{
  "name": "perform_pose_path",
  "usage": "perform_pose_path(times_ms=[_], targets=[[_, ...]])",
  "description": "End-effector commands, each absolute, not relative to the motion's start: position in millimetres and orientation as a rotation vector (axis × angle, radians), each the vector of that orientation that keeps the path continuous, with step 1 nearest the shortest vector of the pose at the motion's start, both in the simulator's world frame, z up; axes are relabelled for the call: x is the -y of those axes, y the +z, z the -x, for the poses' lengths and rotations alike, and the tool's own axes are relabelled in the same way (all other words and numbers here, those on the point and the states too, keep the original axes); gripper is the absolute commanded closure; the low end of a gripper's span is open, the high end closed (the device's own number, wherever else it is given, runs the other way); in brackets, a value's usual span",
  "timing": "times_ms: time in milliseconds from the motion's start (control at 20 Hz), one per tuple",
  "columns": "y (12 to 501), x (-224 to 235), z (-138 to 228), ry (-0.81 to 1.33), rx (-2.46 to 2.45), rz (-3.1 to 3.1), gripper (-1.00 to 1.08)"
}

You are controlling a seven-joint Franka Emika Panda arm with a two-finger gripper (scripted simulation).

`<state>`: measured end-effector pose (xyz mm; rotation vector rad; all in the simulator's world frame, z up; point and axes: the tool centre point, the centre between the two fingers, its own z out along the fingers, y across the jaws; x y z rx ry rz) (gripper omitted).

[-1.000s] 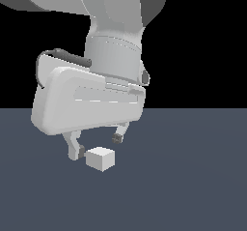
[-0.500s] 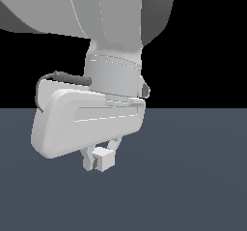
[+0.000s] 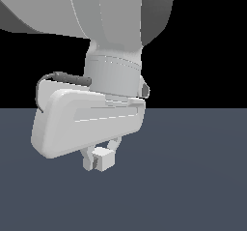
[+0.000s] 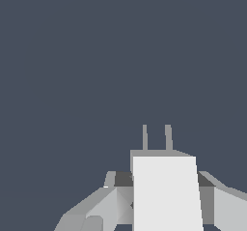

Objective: Plug the charger into the wall socket.

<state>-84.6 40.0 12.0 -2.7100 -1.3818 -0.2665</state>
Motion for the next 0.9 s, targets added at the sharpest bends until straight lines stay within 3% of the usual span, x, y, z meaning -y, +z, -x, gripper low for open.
perform_pose_path(times_ms=[0,850], targets=[[12.3,-39.7,84.5,-0.267,1.377,2.713,1.08],[47.7,-42.7,71.2,-0.290,1.008,2.891,1.08]])
